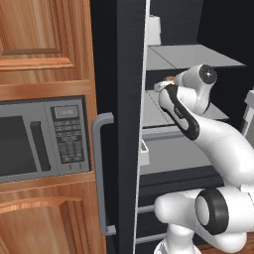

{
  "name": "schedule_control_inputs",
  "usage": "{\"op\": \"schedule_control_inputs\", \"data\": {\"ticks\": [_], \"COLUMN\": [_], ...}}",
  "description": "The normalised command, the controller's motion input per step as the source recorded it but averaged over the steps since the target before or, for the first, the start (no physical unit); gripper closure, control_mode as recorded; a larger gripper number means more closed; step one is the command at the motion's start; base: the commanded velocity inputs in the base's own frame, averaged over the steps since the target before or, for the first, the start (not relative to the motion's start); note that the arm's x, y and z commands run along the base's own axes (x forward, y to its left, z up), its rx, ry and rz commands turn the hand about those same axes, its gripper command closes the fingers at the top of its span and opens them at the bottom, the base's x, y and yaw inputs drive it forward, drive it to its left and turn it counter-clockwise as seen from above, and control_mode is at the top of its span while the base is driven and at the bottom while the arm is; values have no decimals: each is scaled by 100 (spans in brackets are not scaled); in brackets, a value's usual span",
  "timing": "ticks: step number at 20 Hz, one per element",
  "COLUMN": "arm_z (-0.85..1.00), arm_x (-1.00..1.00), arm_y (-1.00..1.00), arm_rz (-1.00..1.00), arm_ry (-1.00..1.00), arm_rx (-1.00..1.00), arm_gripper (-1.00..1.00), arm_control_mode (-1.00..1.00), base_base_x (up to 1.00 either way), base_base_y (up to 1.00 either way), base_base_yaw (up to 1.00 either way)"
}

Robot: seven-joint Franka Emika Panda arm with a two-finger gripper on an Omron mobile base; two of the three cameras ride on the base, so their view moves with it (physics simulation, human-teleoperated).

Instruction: Move the bread and lobster from the second highest shelf to the top shelf to make space. Then, place the pitcher from the counter on the cleared second highest shelf.

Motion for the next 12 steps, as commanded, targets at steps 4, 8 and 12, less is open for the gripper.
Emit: {"op": "schedule_control_inputs", "data": {"ticks": [4,8,12], "arm_z": [96,73,40], "arm_x": [0,13,42], "arm_y": [0,0,0], "arm_rz": [0,0,0], "arm_ry": [-15,-12,-2], "arm_rx": [0,0,0], "arm_gripper": [100,100,100], "arm_control_mode": [-100,-100,-100], "base_base_x": [0,0,0], "base_base_y": [0,0,0], "base_base_yaw": [0,0,0]}}
